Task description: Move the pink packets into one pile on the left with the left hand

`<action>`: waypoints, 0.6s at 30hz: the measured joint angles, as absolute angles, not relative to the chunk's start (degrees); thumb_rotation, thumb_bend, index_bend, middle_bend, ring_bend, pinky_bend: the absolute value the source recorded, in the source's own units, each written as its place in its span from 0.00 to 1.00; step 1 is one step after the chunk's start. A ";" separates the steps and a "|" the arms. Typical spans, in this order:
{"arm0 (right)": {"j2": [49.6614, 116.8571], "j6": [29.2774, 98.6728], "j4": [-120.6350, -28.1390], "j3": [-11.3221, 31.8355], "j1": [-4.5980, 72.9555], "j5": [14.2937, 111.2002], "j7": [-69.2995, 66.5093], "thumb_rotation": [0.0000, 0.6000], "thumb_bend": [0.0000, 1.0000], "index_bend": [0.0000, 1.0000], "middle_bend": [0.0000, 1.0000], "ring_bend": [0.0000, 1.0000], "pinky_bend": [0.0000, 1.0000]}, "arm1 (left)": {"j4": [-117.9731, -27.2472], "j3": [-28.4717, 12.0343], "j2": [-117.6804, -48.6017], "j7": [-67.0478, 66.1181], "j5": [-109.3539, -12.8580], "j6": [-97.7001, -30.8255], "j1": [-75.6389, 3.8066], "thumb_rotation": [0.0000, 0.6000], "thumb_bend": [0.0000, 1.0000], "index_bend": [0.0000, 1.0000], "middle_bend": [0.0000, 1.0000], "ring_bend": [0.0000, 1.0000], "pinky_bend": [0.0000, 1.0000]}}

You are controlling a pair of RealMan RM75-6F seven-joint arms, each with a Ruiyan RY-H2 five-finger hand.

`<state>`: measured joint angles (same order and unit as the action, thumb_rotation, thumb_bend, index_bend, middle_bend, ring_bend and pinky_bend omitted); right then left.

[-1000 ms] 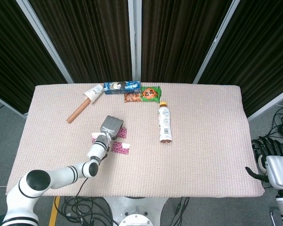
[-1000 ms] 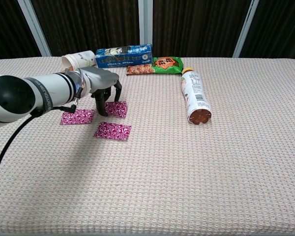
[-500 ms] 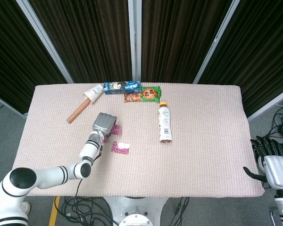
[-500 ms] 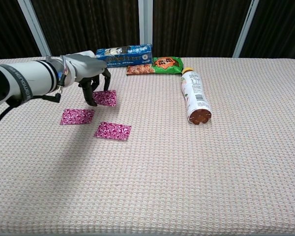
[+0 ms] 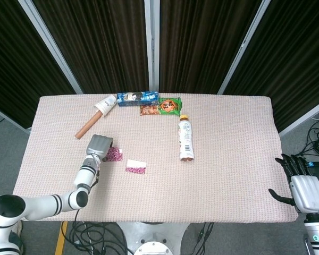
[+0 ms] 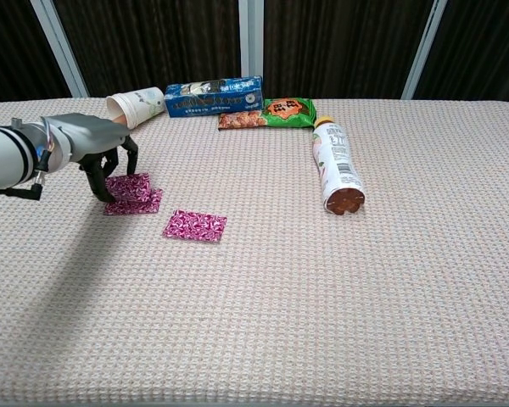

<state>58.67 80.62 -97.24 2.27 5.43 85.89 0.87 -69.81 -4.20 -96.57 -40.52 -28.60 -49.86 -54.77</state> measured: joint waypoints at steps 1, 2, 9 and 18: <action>58.65 80.66 -97.28 2.25 5.39 85.87 0.92 0.84 0.10 0.15 0.08 0.00 0.00 | -69.69 -4.33 -96.70 -40.57 -28.42 -49.91 -54.72 1.00 0.24 0.47 0.85 0.82 0.89; 58.64 80.71 -97.31 2.22 5.35 85.86 0.97 0.84 0.10 0.15 0.08 0.00 0.00 | -69.61 -4.48 -96.82 -40.65 -28.23 -49.98 -54.68 1.00 0.24 0.47 0.85 0.82 0.89; 58.43 80.82 -97.60 2.15 5.16 85.52 1.26 0.84 0.10 0.14 0.08 0.00 0.00 | -69.75 -5.22 -97.67 -42.55 -26.45 -50.13 -54.95 1.00 0.24 0.47 0.85 0.82 0.89; 58.29 80.68 -97.70 2.17 5.16 85.20 1.37 0.83 0.11 0.14 0.08 0.00 0.00 | -70.00 -5.67 -98.64 -44.25 -24.80 -50.41 -55.17 1.00 0.24 0.46 0.85 0.82 0.89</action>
